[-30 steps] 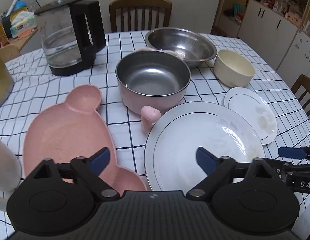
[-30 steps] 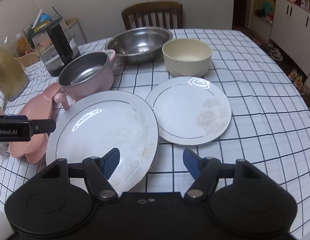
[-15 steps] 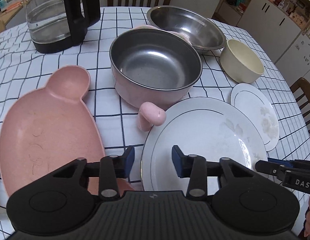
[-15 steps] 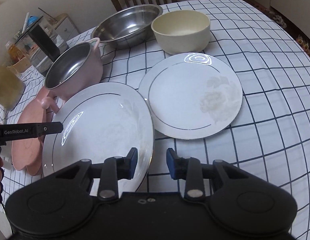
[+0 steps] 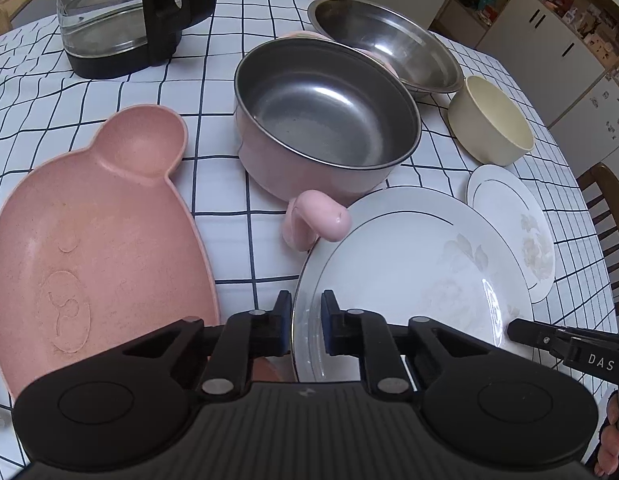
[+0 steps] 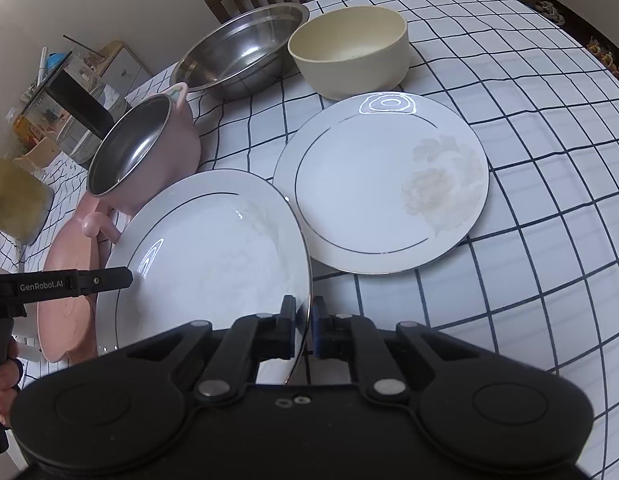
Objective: Organize plates and bowls
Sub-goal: 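Lift the large white plate with both grippers and carry it toward the table edge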
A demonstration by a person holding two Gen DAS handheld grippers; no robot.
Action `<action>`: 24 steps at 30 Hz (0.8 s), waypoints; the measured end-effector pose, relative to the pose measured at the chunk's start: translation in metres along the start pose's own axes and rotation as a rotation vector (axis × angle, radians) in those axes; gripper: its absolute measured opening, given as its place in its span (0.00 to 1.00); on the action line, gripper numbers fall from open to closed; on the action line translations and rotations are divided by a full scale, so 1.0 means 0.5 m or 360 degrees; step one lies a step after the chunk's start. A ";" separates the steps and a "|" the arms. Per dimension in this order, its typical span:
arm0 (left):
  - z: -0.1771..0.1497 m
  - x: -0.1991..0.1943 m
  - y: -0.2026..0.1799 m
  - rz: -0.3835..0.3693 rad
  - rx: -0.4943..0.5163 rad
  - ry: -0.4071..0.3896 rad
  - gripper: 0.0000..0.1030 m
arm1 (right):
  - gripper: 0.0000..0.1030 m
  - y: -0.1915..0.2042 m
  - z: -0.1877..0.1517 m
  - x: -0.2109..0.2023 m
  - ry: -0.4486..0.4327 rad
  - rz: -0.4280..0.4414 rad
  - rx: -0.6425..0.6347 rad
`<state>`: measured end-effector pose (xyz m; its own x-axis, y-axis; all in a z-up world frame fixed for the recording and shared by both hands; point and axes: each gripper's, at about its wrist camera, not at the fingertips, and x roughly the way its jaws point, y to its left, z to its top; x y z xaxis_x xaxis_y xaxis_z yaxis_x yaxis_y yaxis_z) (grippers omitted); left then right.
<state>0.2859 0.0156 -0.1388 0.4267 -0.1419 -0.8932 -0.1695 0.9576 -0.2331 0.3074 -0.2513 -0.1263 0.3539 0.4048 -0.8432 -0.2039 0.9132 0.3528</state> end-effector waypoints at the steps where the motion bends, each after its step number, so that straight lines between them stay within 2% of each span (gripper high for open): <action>1: 0.000 0.000 0.000 0.0002 -0.0002 0.0000 0.11 | 0.08 0.001 0.000 0.000 -0.0002 -0.0003 0.0001; 11: -0.034 -0.019 -0.017 -0.0040 0.0036 0.0016 0.11 | 0.08 -0.005 -0.016 -0.014 0.0006 -0.0051 0.0008; 17: -0.096 -0.057 -0.036 -0.0030 0.0078 0.0014 0.11 | 0.08 -0.011 -0.055 -0.056 0.0014 -0.0054 -0.0001; 24: -0.187 -0.114 -0.020 -0.0033 0.0043 0.0047 0.11 | 0.08 0.011 -0.121 -0.111 0.0037 -0.0047 -0.0016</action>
<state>0.1801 -0.0095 -0.1214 0.4033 -0.1686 -0.8994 -0.1365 0.9608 -0.2414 0.2315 -0.2714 -0.1023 0.3385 0.3761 -0.8626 -0.2030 0.9243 0.3233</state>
